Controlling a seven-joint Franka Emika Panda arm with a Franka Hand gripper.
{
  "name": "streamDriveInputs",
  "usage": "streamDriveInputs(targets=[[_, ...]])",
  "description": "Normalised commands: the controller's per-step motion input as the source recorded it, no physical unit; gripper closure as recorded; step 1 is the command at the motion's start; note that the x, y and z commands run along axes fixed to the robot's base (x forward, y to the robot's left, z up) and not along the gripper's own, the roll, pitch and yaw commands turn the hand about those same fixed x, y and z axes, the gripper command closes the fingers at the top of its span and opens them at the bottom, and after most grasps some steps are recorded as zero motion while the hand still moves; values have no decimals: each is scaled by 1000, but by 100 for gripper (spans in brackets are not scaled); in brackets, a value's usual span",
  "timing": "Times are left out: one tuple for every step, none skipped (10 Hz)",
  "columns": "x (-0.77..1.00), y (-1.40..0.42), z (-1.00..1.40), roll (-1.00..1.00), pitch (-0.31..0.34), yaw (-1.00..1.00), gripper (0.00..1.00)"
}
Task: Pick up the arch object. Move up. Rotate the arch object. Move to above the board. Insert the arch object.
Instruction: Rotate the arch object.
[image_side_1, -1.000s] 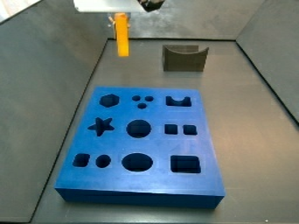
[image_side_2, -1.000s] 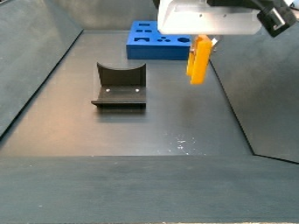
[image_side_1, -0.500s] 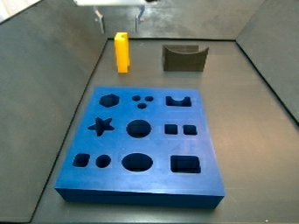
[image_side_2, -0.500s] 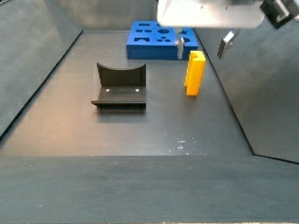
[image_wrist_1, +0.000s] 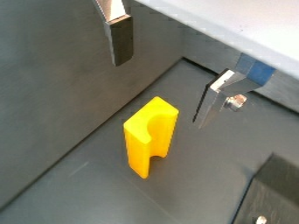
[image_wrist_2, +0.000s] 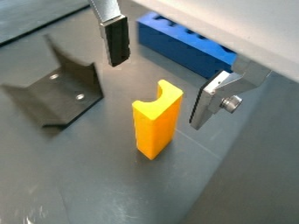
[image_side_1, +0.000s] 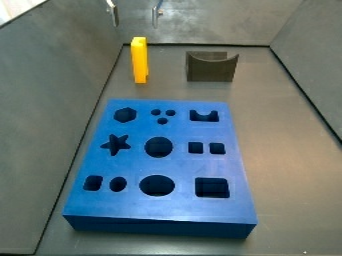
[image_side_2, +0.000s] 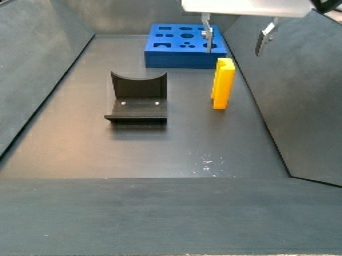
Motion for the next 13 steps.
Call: streamDriveInputs(targets=[[32,7,-62,-4,-4,-1000,0],[31,9,-49,-4,-4,-1000,0],[31,11,-48,-5,-4,-1000,0],[31,11,-47,-5,-5,-1000,0],[32,12,-44,-5,-5,-1000,0],[32,12,-43,-6,-6,-1000,0],[32,12,-42,-6,-6,-1000,0],[32,13,-42,-6,-7,-1000,0],[32,13,-41,-7,-7,-1000,0],[32,14,-41,-7,-8,-1000,0],[32,14,-41,-8,-9,-1000,0],[32,14,-41,-9,-9,-1000,0],[32,14,-41,-10,-10,-1000,0]])
